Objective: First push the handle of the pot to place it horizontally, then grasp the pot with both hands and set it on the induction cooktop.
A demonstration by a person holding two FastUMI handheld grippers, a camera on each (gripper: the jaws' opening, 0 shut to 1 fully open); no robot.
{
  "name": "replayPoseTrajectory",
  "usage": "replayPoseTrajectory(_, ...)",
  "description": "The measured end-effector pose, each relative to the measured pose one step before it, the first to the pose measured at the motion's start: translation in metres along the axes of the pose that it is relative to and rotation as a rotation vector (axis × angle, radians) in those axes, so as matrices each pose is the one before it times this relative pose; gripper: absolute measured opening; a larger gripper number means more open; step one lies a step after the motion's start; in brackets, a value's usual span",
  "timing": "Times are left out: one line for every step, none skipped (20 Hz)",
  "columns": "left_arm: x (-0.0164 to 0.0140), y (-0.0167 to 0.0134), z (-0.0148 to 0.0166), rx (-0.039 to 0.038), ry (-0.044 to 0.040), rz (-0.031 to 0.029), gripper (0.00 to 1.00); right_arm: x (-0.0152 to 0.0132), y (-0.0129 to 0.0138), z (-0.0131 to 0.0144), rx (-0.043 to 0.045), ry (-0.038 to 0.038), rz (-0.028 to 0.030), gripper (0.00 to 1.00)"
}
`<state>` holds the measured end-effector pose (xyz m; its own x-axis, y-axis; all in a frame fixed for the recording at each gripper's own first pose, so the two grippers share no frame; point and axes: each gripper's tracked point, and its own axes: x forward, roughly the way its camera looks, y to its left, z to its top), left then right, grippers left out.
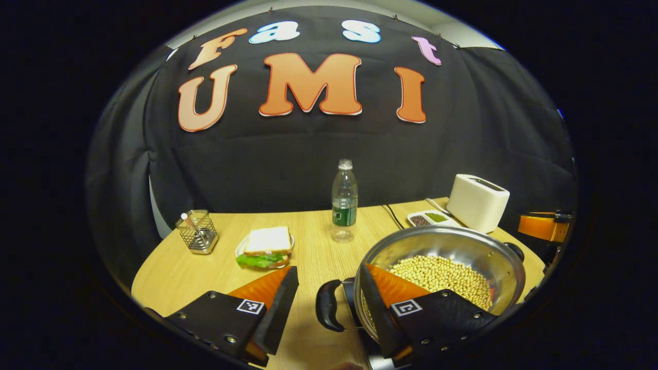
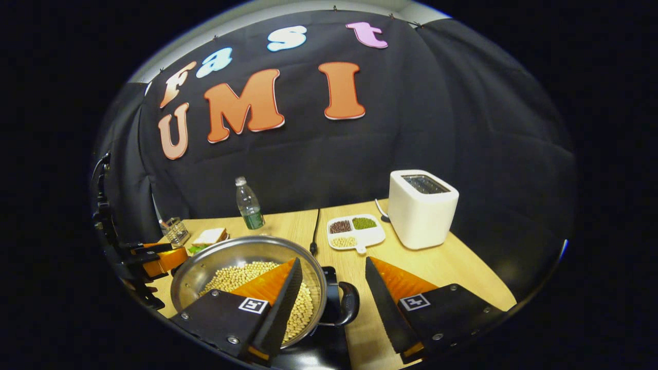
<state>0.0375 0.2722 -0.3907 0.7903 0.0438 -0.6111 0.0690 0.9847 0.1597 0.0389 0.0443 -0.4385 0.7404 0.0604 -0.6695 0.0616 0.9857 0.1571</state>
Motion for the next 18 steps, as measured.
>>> replayPoseTrajectory(-0.00982,0.00433,0.01686,-0.00331,-0.03271,0.00474,0.74,-0.00885,0.00362,0.01402,-0.0151,-0.03561,0.00471,0.79)
replayPoseTrajectory(-0.01132,0.00436,0.01813,0.00385,-0.03288,0.00772,0.74,-0.008,0.00239,0.01277,-0.0177,-0.03376,0.00435,0.81)
replayPoseTrajectory(-0.01081,0.00489,0.0194,0.00996,-0.03299,0.00646,0.74,-0.00809,0.00187,0.01485,-0.01648,-0.03446,-0.00153,0.82)
replayPoseTrajectory(-0.01443,0.0071,0.02226,0.00573,-0.03578,0.01696,0.74,-0.00856,0.002,0.01379,-0.01392,-0.0363,0.00037,0.86)
replayPoseTrajectory(-0.01249,0.00524,0.02325,0.00769,-0.04416,0.00694,0.74,-0.00966,0.00215,0.01551,-0.00856,-0.03392,-0.00023,0.88)
replayPoseTrajectory(-0.01344,0.00278,0.0235,0.00446,-0.0451,0.00569,0.74,-0.01095,0.00295,0.01635,-0.00535,-0.04047,0.00895,0.9)
replayPoseTrajectory(-0.01301,0.00409,0.02404,0.00247,-0.04588,0.00784,0.74,-0.01046,0.00404,0.01867,-0.00766,-0.04358,0.0083,0.9)
replayPoseTrajectory(-0.01217,0.00699,0.02502,0.00201,-0.04743,0.00848,0.73,-0.00884,0.00378,0.01697,-0.01365,-0.04177,0.00532,0.91)
replayPoseTrajectory(-0.01031,0.00788,0.02327,0.00584,-0.04308,0.01455,0.71,-0.00761,0.00046,0.018,-0.0169,-0.03869,-0.00589,0.91)
replayPoseTrajectory(-0.01042,0.00604,0.01532,-0.00774,-0.01012,0.01871,0.72,-0.00382,-0.0014,0.01541,-0.01783,-0.0301,-0.01,0.92)
replayPoseTrajectory(-0.01076,0.00515,0.01014,-0.00756,0.00186,0.01958,0.7,-0.00616,0.00141,0.0142,-0.0136,-0.02288,0.00348,0.97)
replayPoseTrajectory(-0.00769,0.00417,0.01168,-0.01043,-0.00662,0.01443,0.7,-0.00718,0.0033,0.01398,-0.00583,-0.02247,0.00645,0.93)
replayPoseTrajectory(-0.00772,0.0045,0.01434,-0.00354,-0.01594,0.01175,0.7,-0.00644,0.00306,0.01459,-0.0061,-0.02332,0.0117,0.93)
replayPoseTrajectory(-0.00474,0.00755,0.0151,0.00662,-0.02686,0.01868,0.72,-0.00541,-0.00021,0.01284,-0.00897,-0.01857,0.00524,0.93)
replayPoseTrajectory(-0.0041,0.00936,0.01468,0.00866,-0.02134,0.01958,0.72,-0.00543,-0.00091,0.01251,-0.00947,-0.01437,0.00072,0.93)
replayPoseTrajectory(-0.00626,0.00513,0.01544,-0.01343,-0.01486,0.00527,0.7,-0.00366,-0.00028,0.01083,-0.00855,-0.01232,-0.00107,0.93)
replayPoseTrajectory(-0.00462,0.00496,0.01552,-0.02626,-0.01644,0.0021,0.7,-0.00425,-0.00078,0.01188,-0.00464,-0.01195,0.00181,0.93)
replayPoseTrajectory(-0.00284,0.00792,0.01805,-0.0144,-0.02657,0.01374,0.73,-0.0059,0.0006,0.01286,0.00171,-0.01395,0.00477,0.93)
